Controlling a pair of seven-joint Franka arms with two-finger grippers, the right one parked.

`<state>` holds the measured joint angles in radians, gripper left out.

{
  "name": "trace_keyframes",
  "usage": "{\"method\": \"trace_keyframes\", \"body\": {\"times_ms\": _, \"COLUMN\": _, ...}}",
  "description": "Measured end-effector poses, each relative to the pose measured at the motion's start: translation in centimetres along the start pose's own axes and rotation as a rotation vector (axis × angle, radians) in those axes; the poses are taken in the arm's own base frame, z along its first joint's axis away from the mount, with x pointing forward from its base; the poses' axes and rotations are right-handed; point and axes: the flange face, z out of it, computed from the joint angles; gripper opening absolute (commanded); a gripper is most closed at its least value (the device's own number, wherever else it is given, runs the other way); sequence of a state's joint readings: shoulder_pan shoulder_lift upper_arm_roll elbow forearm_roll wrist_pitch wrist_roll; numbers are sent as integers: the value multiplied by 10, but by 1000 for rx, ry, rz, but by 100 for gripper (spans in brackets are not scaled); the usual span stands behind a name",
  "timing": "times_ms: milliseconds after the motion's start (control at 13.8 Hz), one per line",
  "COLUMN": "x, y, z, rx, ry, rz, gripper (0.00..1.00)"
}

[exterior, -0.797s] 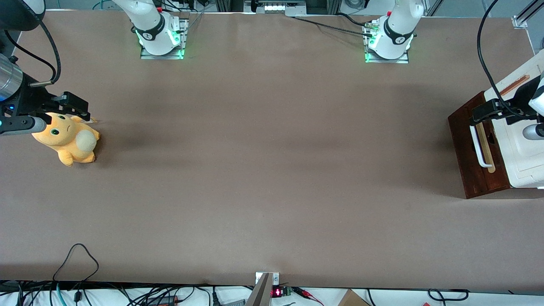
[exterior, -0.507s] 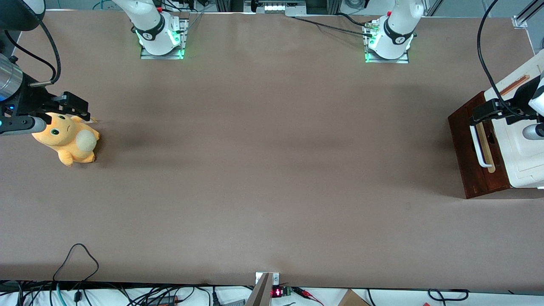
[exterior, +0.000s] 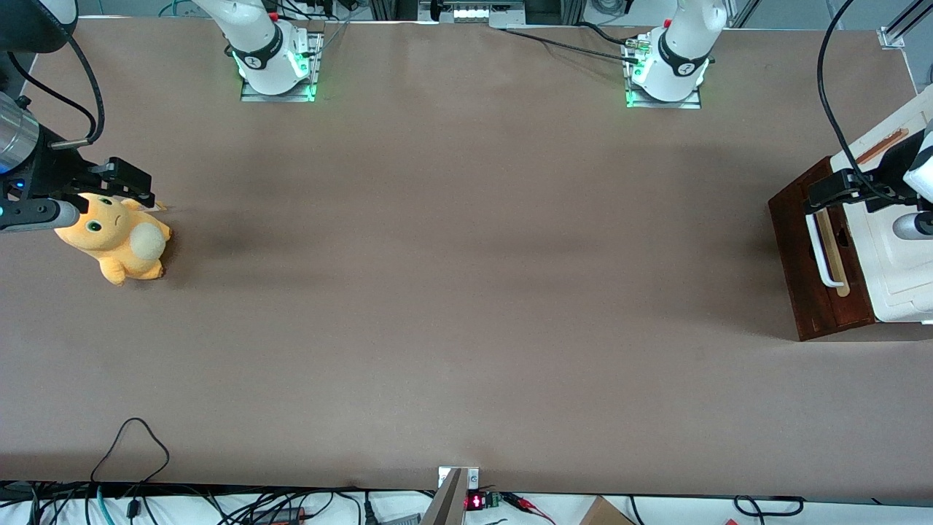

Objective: Open lower drawer with left arm only

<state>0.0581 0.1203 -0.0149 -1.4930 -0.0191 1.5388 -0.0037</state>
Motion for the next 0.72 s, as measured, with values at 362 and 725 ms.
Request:
{"method": "trace_keyframes", "body": {"times_ms": 362, "x": 0, "y": 0, "z": 8, "rx": -1, "ry": -22, "rz": 127, "gripper": 100}}
{"method": "trace_keyframes", "body": {"times_ms": 725, "x": 1, "y": 0, "z": 10, "rx": -1, "ry": -21, "rz": 127, "gripper": 100}}
